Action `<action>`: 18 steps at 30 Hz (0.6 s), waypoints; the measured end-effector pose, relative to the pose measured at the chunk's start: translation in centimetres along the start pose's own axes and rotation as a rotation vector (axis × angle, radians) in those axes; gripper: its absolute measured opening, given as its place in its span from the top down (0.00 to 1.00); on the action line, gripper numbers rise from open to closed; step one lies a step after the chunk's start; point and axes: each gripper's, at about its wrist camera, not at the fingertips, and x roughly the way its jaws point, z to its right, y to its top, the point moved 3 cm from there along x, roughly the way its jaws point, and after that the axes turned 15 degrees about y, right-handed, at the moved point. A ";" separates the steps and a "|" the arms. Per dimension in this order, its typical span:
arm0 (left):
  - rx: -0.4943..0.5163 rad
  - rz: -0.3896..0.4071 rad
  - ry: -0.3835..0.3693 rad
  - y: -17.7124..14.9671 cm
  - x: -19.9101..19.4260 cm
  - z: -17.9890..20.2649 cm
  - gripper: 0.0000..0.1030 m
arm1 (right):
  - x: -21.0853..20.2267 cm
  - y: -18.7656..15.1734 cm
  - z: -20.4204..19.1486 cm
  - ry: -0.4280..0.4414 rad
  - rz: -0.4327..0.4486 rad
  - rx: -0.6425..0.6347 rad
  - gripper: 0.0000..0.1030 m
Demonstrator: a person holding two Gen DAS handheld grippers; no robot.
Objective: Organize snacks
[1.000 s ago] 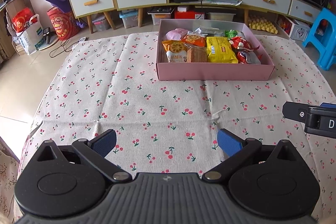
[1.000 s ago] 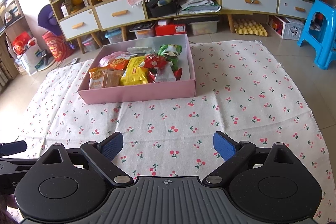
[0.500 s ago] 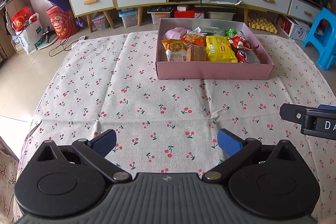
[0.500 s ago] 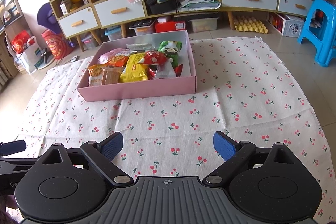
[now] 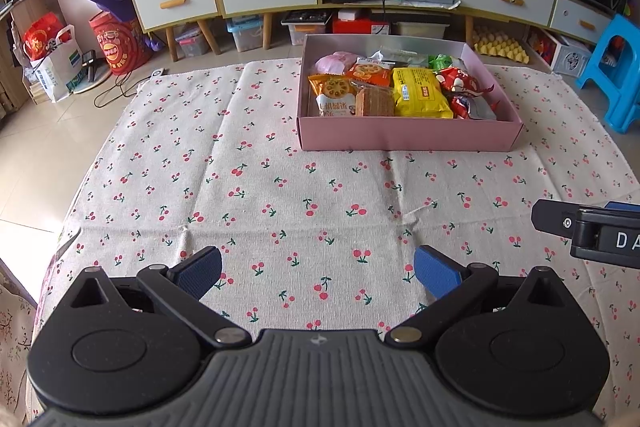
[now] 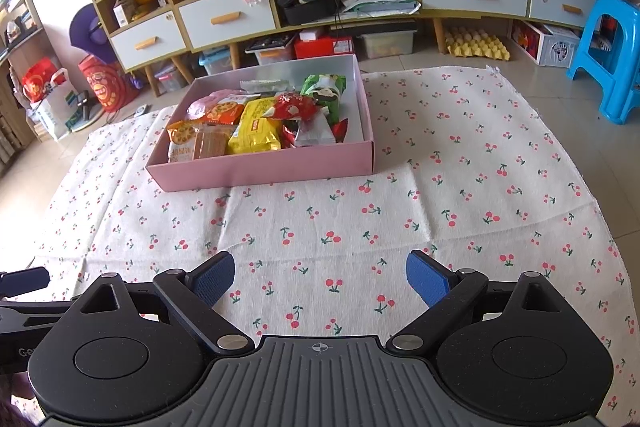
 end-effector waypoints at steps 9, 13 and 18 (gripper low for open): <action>0.000 -0.001 0.000 0.0 0.0 0.0 0.00 | 0.1 -0.1 0.0 0.000 -0.003 0.001 0.08; 0.001 -0.003 -0.002 0.0 0.0 0.0 0.00 | 0.2 -0.2 -0.1 -0.002 -0.008 0.003 0.08; 0.003 -0.006 0.003 0.0 0.0 -0.1 0.01 | 0.2 -0.2 -0.1 -0.002 -0.008 0.004 0.08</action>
